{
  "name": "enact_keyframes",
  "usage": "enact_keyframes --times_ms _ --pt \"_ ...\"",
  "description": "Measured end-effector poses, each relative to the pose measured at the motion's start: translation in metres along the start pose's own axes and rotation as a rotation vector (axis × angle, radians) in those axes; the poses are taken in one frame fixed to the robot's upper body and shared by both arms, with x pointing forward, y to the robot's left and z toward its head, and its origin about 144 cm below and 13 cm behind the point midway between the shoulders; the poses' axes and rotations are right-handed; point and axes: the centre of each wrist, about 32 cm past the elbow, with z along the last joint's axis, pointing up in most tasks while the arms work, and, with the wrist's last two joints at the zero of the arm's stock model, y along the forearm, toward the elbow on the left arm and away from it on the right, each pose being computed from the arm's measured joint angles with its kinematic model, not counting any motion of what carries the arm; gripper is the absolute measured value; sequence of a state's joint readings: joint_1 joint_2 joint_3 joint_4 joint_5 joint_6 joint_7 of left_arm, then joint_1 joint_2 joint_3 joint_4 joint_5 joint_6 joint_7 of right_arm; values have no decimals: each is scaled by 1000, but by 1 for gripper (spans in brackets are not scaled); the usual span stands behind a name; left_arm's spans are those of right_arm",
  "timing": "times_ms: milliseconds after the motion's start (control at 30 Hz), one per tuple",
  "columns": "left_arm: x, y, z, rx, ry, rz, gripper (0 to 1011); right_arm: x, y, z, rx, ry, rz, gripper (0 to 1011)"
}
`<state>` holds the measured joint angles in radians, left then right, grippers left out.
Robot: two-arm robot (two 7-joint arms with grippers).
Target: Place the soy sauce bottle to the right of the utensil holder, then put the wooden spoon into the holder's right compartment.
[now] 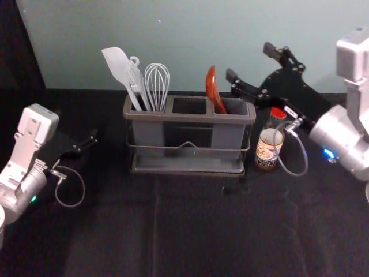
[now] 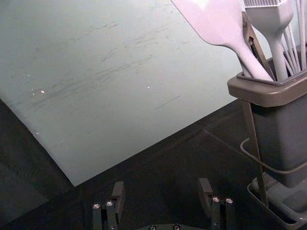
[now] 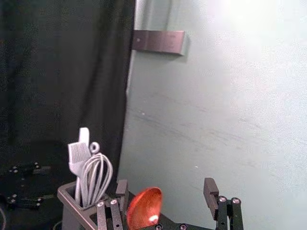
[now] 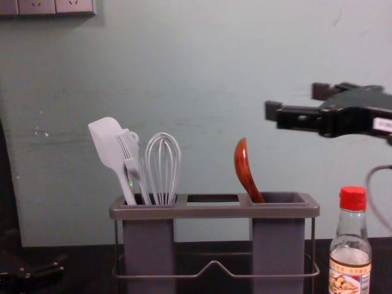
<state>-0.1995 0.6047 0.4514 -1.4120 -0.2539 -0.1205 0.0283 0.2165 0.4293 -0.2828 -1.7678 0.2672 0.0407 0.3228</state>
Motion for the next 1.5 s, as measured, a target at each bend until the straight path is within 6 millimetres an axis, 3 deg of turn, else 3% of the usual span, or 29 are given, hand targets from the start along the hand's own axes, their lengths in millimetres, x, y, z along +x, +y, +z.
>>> enact_keyframes --times_ms 300,567,1033,1500 --pt "0 0 0 0 0 0 1005 -4 -40 13 -26 -4 -120 1002" --pt "0 0 0 0 0 0 1005 -2 -70 10 -59 1 -225 1002" --pt "0 0 0 0 0 0 1005 -7 -110 -24 -53 -27 -426 1002" --pt "0 0 0 0 0 0 1005 -8 -120 -66 -191 67 -493 1002"
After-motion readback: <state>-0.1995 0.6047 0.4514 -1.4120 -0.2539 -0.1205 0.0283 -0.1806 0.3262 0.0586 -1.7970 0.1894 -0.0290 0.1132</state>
